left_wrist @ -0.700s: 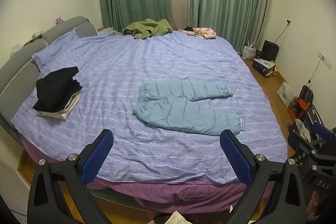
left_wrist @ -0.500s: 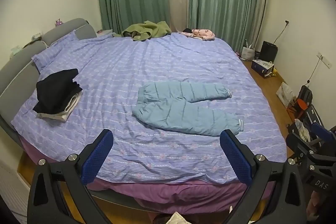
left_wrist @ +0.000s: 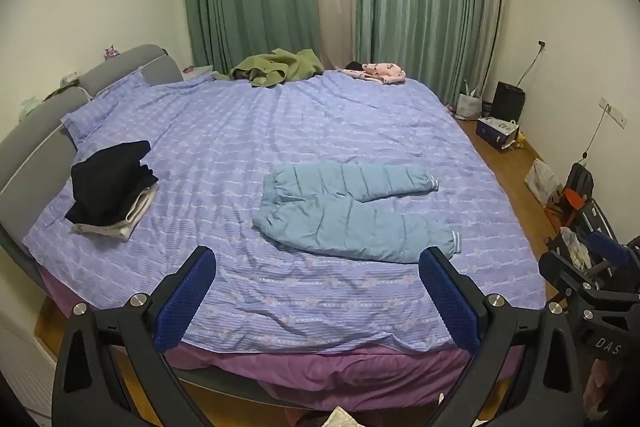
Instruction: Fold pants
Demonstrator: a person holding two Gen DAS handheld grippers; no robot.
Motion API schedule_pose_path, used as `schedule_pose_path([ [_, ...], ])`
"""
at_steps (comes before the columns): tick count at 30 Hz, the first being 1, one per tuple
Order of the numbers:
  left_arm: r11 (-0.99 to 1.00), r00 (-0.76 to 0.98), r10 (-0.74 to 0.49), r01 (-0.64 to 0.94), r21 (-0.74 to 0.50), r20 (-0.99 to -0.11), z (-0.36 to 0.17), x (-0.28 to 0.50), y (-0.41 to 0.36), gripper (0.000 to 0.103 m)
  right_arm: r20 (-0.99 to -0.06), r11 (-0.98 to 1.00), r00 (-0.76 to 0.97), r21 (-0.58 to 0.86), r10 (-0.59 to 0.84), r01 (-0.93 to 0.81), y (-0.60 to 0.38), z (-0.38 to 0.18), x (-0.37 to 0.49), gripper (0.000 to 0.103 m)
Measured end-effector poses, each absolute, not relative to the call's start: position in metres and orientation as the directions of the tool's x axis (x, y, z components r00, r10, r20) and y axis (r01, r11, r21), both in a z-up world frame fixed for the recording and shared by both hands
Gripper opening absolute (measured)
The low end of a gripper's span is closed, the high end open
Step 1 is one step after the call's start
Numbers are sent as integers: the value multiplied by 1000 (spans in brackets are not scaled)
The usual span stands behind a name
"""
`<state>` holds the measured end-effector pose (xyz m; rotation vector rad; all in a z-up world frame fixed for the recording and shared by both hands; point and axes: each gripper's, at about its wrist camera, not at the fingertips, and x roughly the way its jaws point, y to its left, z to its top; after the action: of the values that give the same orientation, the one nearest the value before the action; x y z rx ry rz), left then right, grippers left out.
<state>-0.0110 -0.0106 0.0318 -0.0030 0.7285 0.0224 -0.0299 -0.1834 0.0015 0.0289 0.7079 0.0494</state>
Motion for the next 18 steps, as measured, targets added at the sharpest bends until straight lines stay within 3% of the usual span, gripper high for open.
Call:
schedule_pose_path([
  [18,999,755,28,-37,0,-656,30,-13,-6,103,-638,998,768,46,60,-41,-185,6,-33,103],
])
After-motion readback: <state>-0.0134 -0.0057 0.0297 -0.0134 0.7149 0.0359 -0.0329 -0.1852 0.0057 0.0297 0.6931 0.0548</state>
